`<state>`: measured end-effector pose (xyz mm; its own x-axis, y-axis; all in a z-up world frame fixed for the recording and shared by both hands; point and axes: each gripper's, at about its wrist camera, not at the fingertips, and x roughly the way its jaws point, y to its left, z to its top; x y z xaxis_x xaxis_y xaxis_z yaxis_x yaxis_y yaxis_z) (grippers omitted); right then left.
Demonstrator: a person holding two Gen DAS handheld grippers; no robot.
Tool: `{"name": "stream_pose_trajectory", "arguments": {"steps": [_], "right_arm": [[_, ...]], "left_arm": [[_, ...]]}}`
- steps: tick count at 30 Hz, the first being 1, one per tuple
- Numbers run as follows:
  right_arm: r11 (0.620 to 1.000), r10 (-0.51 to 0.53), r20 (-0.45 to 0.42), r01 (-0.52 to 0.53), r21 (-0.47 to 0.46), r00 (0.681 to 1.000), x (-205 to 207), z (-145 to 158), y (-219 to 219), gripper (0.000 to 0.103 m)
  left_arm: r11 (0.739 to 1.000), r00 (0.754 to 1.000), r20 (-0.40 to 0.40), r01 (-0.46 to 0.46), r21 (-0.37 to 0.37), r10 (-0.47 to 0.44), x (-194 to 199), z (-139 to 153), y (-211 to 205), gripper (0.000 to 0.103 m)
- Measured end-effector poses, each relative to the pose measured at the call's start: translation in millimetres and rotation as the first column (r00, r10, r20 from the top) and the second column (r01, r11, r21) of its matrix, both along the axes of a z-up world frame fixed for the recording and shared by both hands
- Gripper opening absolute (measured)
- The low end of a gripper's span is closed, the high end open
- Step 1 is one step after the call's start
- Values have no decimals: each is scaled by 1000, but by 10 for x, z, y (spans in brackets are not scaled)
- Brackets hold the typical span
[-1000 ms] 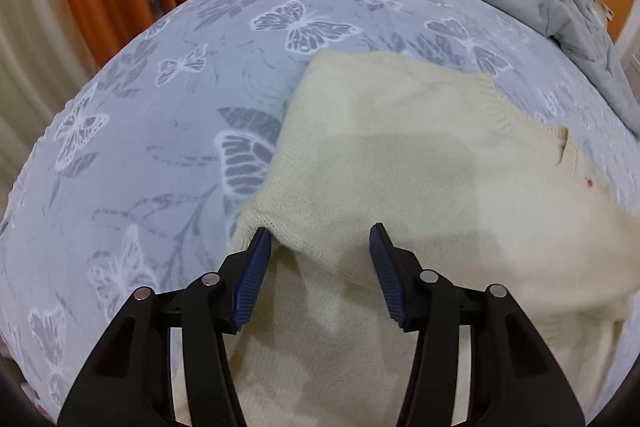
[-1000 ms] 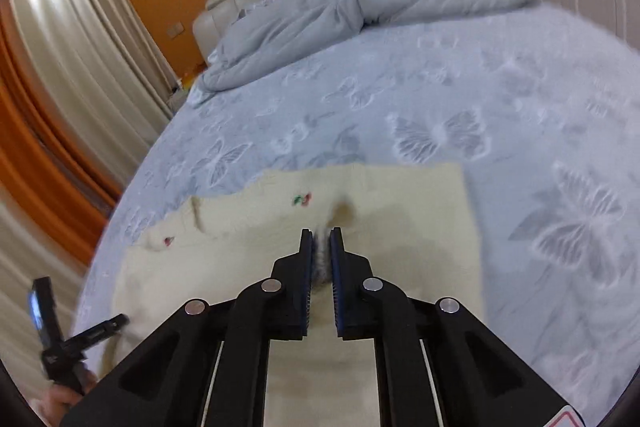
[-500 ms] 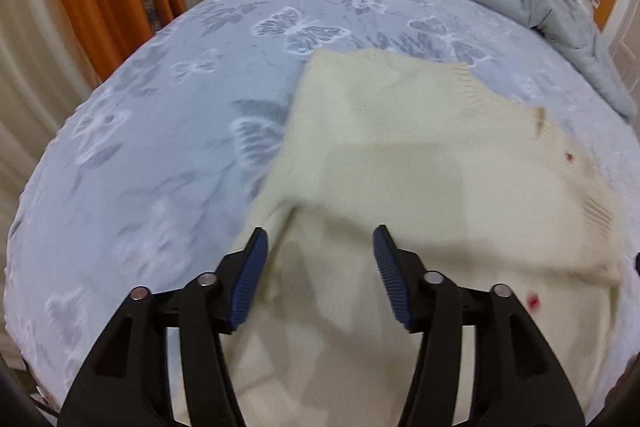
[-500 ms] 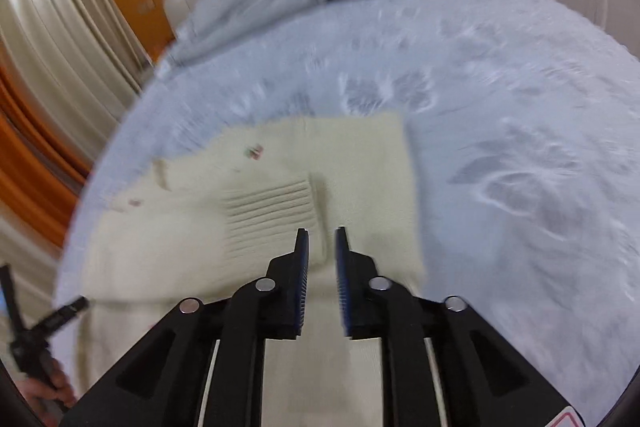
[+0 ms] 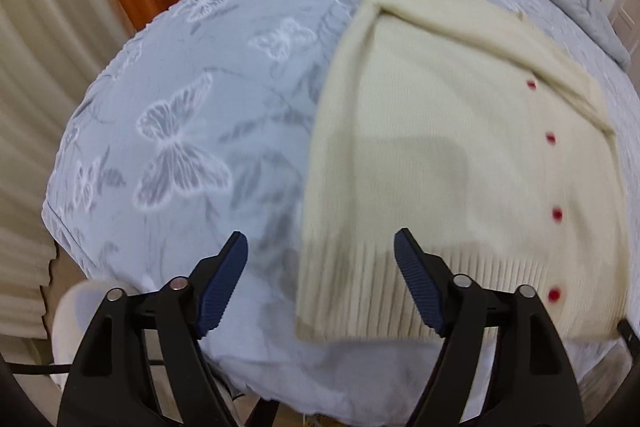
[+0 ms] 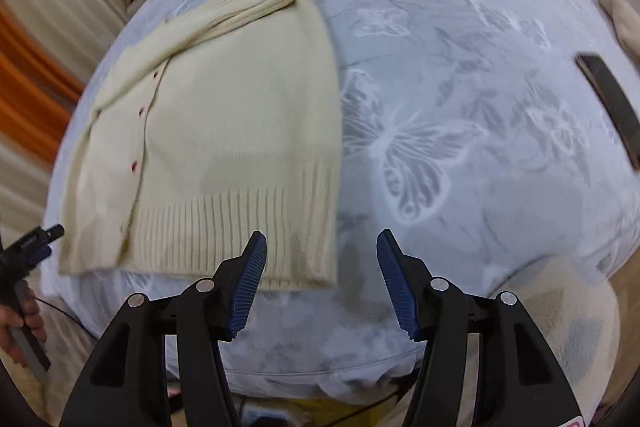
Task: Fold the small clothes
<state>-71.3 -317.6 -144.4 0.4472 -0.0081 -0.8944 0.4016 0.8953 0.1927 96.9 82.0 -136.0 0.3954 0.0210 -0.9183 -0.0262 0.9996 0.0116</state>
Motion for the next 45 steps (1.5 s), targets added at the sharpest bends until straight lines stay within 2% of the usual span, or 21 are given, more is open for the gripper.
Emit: {"name": "stream_pose_trajectory", "arguments": {"steps": [3, 8, 12, 18, 20, 23, 26, 27, 28, 29, 30, 31, 32, 33, 35, 39, 42, 45], "right_arm": [[1000, 1, -16, -1, -18, 1000, 102, -85, 47, 63], [1000, -21, -41, 22, 21, 999, 99, -286, 10, 63], [1000, -13, -43, 14, 21, 999, 124, -337, 32, 71], [1000, -3, -27, 4, 31, 1000, 158, -363, 55, 81], [999, -7, -15, 7, 46, 1000, 165, -371, 57, 82], [998, -16, 5, 16, 68, 1000, 180, -377, 42, 83], [995, -19, 30, 16, 95, 999, 196, -378, 22, 82], [995, -18, 33, 15, 97, 999, 198, -375, 25, 78], [995, -15, 37, 11, 102, 999, 203, -375, 23, 73], [994, -11, 40, 6, 110, 999, 205, -375, 26, 60], [993, -13, 43, 7, 121, 999, 207, -375, 15, 43], [989, -17, 51, 9, 150, 999, 203, -379, -9, 30], [982, -22, 60, 10, 189, 998, 195, -388, -32, 10], [971, -41, 70, 23, 240, 997, 175, -393, -64, 10], [961, -70, 103, 39, 274, 992, 129, -328, -104, 9], [941, -104, 214, 26, 339, 971, -25, 26, -144, 8], [918, -111, 253, 1, 397, 961, -169, 215, -197, 8], [920, -84, 262, -26, 391, 961, -401, 371, -211, 8]], "left_arm": [[999, 1000, -14, 12, 31, -11, -87, -107, -56, 79], [1000, 999, -40, -18, 2, 18, -135, -269, -28, 81], [1000, 1000, -20, -16, 2, 16, -156, -356, 27, 87], [990, 998, 24, -47, -136, 50, -172, -384, 192, 88], [982, 998, 8, -52, -179, 55, -122, -447, 233, 92], [975, 998, 10, -63, -212, 66, -58, -475, 247, 96], [970, 999, -1, -42, -238, 43, 12, -476, 241, 94], [968, 999, 1, -37, -249, 39, 27, -464, 250, 83], [964, 999, 12, -30, -264, 34, 26, -437, 264, 59], [956, 1000, 16, -9, -294, 14, 37, -424, 277, 46], [936, 1000, -5, 5, -353, -7, 50, -436, 293, 19], [923, 1000, -18, -2, -385, -5, 26, -428, 313, 12], [919, 1000, -18, -18, -395, 12, 6, -403, 339, 10], [914, 1000, -9, -22, -405, 21, -14, -367, 346, 9], [906, 999, 22, -24, -422, 37, -71, -229, 355, 9], [886, 995, 86, 3, -464, 41, -216, 171, 405, 8], [879, 994, 105, 37, -476, 15, -352, 422, 447, 7], [879, 994, 110, 69, -472, -18, -546, 603, 490, 7]]}}
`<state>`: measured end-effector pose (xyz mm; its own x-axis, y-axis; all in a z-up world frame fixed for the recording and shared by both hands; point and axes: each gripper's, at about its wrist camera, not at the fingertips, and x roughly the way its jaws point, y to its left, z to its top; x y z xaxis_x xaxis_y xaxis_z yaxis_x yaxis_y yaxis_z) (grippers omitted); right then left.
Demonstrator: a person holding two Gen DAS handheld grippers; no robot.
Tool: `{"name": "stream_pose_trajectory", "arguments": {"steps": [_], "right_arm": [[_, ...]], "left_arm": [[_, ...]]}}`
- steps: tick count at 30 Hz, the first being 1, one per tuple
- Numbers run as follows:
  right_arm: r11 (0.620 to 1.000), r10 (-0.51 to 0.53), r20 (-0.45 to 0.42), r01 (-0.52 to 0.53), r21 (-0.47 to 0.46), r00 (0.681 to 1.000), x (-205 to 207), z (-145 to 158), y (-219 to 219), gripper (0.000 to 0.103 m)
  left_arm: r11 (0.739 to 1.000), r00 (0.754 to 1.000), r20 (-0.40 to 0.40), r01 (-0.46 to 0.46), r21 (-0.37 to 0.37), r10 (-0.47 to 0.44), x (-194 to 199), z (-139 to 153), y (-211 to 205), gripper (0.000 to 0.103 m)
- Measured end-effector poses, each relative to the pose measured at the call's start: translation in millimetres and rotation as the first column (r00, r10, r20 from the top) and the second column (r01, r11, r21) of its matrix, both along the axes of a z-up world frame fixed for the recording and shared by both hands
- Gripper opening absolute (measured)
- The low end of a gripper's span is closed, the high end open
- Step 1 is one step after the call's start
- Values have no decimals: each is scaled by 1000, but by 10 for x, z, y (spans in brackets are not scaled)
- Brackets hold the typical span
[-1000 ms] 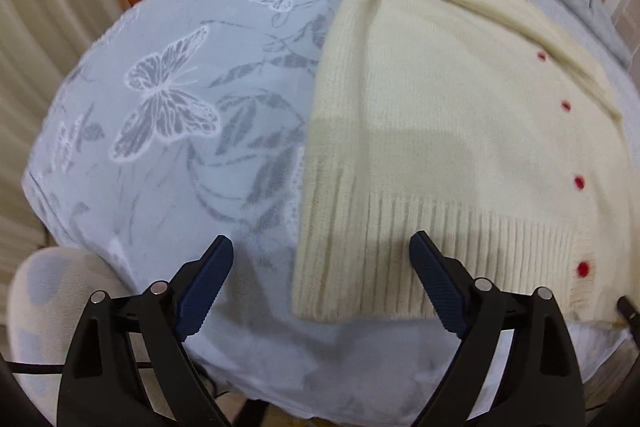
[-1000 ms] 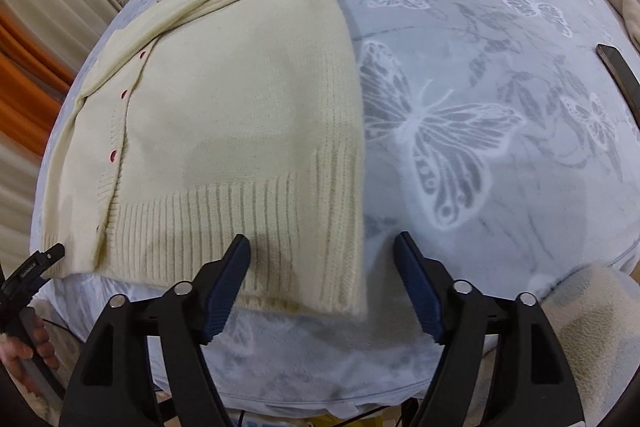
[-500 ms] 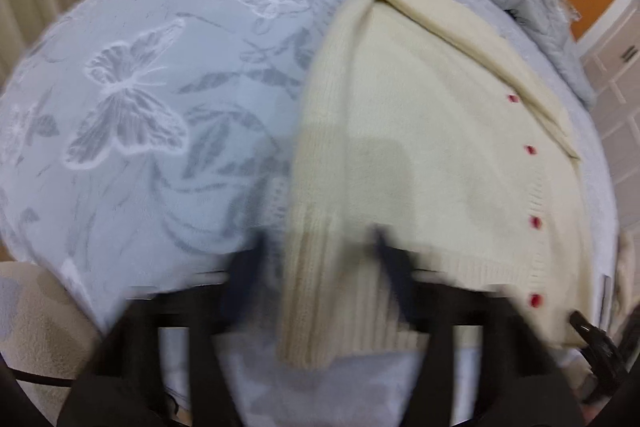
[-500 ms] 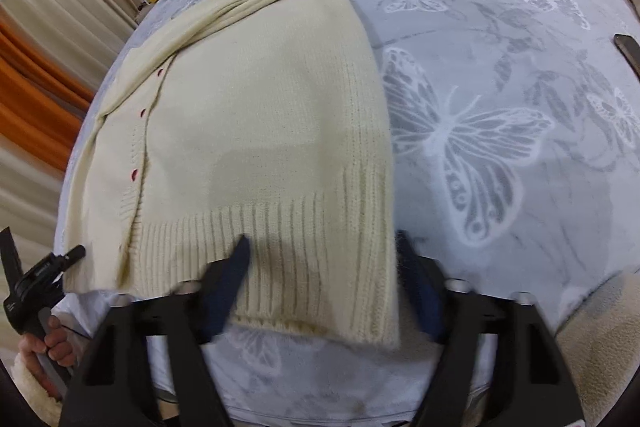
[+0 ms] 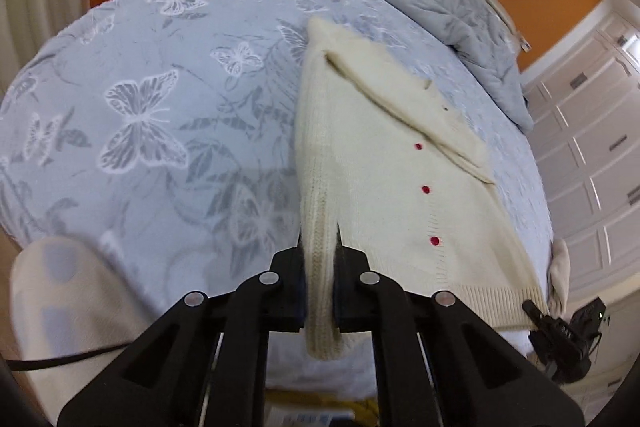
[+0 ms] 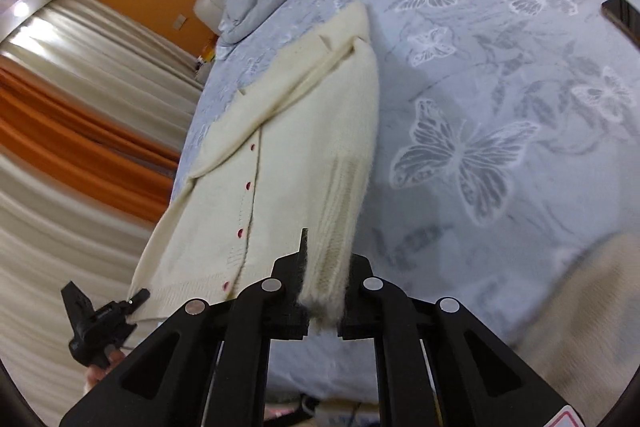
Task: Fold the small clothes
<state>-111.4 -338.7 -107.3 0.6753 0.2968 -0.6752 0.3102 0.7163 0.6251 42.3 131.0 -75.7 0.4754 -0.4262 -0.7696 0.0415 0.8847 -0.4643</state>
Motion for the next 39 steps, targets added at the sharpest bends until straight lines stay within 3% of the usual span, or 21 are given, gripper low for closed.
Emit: {"name": "stream_pose_trajectory", "arguments": {"steps": [6, 8, 10, 12, 15, 18, 20, 22, 23, 24, 25, 26, 27, 28, 29, 30, 31, 34, 39], "right_arm": [[996, 67, -71, -71, -47, 995, -940, 208, 100, 8], [995, 81, -80, -85, -55, 994, -1209, 329, 179, 8], [996, 83, -59, -85, -41, 995, -1427, 532, 262, 8], [996, 70, 8, -69, -52, 998, -1407, 800, 255, 8], [995, 60, 142, -48, -86, 988, -966, 1105, 59, 8], [995, 30, 207, -10, -99, 978, -194, 1059, -247, 10], [997, 3, 201, 12, -74, 979, 361, 854, -459, 11], [997, -47, 167, 57, -55, 985, 904, 557, -633, 18], [996, -68, 138, 76, -54, 988, 1098, 424, -688, 28], [989, -107, 91, 115, -88, 990, 1266, 307, -731, 30], [983, -133, 64, 140, -116, 989, 1354, 249, -759, 30], [980, -150, 51, 155, -124, 987, 1397, 223, -778, 31], [980, -163, 57, 169, -109, 985, 1383, 225, -795, 38], [979, -162, 78, 170, -108, 984, 1298, 264, -780, 47], [977, -160, 85, 170, -130, 983, 1240, 295, -755, 64], [963, -147, 92, 164, -213, 985, 1126, 350, -690, 70], [954, -130, 92, 150, -259, 987, 1095, 354, -650, 70], [920, -58, 24, 62, -386, 998, 1089, 246, -561, 73], [926, -48, -110, 3, -378, 993, 1468, -209, -556, 73]], "left_arm": [[996, 995, -29, 93, 11, -93, -866, 244, 203, 7], [995, 994, -58, 96, -19, -97, -1169, 352, 295, 7], [996, 996, -58, 67, -50, -70, -1357, 530, 355, 7], [996, 997, -2, 73, -40, -74, -1329, 760, 307, 8], [994, 989, 107, 102, -42, -97, -926, 1064, 112, 8], [994, 974, 198, 101, 38, -106, -48, 1069, -203, 8], [996, 975, 213, 52, 74, -67, 462, 894, -356, 9], [995, 982, 189, 5, 103, -25, 1096, 525, -523, 15], [992, 988, 156, -23, 123, 4, 1300, 358, -585, 18], [986, 992, 119, -59, 154, 41, 1445, 217, -627, 35], [973, 993, 77, -99, 210, 85, 1600, 39, -670, 43], [964, 992, 65, -123, 236, 111, 1662, -51, -665, 42], [960, 990, 56, -141, 243, 132, 1688, -109, -638, 44], [963, 990, 56, -137, 230, 128, 1658, -123, -594, 51], [966, 991, 59, -131, 221, 121, 1603, -109, -543, 57], [968, 991, 70, -125, 218, 112, 1549, -95, -513, 71], [969, 991, 93, -111, 220, 93, 1480, -78, -478, 79], [967, 995, 88, -73, 243, 53, 1430, -166, -394, 81], [969, 998, -20, -48, 243, 55, 1600, -495, -571, 81]]}}
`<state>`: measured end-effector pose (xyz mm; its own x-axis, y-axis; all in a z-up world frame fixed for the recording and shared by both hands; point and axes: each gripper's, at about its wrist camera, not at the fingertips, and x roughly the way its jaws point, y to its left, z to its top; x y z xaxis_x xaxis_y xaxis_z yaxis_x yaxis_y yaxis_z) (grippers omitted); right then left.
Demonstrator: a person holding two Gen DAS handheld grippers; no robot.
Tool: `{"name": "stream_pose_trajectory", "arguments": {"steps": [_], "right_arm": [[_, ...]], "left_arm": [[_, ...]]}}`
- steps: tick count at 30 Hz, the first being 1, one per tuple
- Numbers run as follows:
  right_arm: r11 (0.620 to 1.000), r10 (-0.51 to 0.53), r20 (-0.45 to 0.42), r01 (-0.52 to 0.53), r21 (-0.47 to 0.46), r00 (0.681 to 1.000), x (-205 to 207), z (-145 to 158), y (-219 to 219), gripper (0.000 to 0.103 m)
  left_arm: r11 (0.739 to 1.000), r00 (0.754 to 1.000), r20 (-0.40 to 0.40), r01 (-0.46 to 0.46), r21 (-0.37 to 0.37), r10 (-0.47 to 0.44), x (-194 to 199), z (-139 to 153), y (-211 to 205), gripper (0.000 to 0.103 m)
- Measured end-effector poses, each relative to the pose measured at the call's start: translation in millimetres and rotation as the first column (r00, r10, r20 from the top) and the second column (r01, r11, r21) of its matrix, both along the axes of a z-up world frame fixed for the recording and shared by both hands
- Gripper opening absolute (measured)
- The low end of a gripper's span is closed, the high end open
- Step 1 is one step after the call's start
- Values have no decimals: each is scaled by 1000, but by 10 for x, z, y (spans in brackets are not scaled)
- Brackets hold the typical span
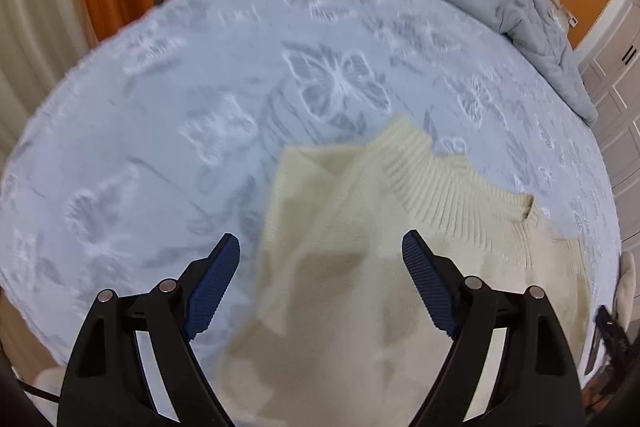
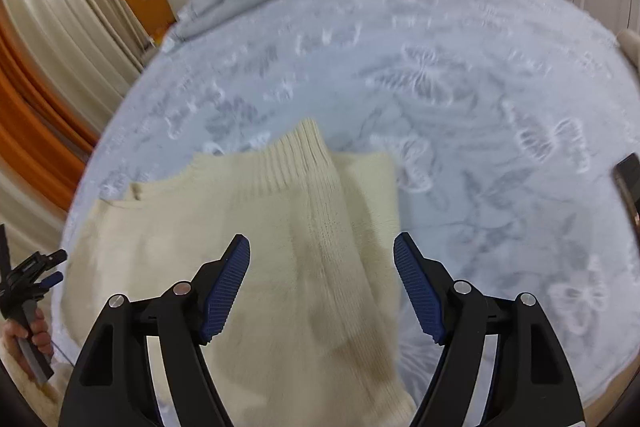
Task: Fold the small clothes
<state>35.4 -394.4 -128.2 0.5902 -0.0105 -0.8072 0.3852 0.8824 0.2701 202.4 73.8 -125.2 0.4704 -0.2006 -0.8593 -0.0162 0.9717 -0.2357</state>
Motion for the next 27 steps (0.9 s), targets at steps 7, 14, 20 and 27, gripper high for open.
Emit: {"name": "stream_pose_trajectory", "arguments": {"steps": [7, 14, 20, 27], "right_arm": [[998, 32, -9, -32, 59, 999, 170, -18, 116, 8], [1000, -5, 213, 7, -6, 977, -37, 849, 36, 8], [999, -20, -153, 16, -27, 988, 316, -298, -141, 11], [993, 39, 57, -32, -117, 998, -302, 565, 357, 17]], "left_arm": [[1000, 999, -49, 9, -19, -10, 105, -79, -136, 7], [1000, 997, 73, -4, -21, 6, 134, 591, -75, 7], [979, 996, -92, -3, 204, 22, 318, -301, -225, 11], [991, 998, 55, -19, 129, 12, -324, 326, -190, 15]]}}
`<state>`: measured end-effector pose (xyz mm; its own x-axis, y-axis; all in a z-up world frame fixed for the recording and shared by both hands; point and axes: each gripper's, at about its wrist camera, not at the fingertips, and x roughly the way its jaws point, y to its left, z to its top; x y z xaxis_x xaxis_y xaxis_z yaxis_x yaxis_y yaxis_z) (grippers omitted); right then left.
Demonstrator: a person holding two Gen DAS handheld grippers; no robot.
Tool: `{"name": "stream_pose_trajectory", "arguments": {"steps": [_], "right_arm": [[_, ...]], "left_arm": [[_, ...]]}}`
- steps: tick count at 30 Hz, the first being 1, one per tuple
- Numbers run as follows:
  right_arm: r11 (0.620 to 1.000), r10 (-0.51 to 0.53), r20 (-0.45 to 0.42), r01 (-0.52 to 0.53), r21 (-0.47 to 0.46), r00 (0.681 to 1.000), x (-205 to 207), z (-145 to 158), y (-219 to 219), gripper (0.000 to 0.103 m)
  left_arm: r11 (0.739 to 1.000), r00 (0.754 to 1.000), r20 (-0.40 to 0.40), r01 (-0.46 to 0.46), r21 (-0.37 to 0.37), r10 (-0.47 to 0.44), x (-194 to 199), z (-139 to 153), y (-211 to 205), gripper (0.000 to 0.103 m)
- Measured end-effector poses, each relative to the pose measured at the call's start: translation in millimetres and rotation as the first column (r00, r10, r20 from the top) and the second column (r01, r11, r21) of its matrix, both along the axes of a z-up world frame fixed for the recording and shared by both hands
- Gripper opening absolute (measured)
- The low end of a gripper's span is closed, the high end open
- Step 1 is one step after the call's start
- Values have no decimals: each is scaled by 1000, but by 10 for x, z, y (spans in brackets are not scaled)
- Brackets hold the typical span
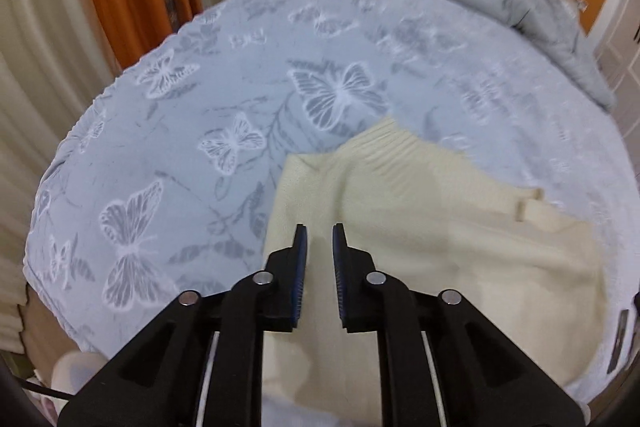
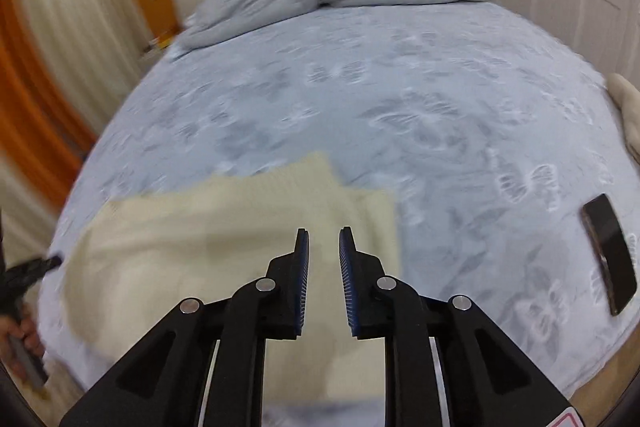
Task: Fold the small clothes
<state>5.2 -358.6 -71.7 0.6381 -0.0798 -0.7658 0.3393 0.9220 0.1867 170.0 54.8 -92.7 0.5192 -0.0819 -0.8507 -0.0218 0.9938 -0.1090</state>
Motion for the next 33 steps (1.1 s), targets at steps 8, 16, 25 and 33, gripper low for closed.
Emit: {"name": "stream_pose_trajectory", "arguments": {"steps": [8, 16, 25, 33], "right_arm": [[992, 124, -179, -123, 18, 976, 139, -631, 435, 21], [984, 178, -99, -179, -2, 979, 1071, -211, 416, 67], [962, 243, -245, -265, -60, 939, 1686, -693, 760, 6], [991, 131, -180, -134, -4, 975, 1746, -749, 458, 8]], "left_arm": [[992, 981, -159, 117, 50, -108, -183, -603, -319, 21], [986, 995, -6, 99, -135, -100, 525, -47, -481, 61], [994, 985, -127, 112, -19, -113, 1211, -562, -709, 0], [999, 995, -85, 41, -21, -43, 1369, -581, -549, 4]]}}
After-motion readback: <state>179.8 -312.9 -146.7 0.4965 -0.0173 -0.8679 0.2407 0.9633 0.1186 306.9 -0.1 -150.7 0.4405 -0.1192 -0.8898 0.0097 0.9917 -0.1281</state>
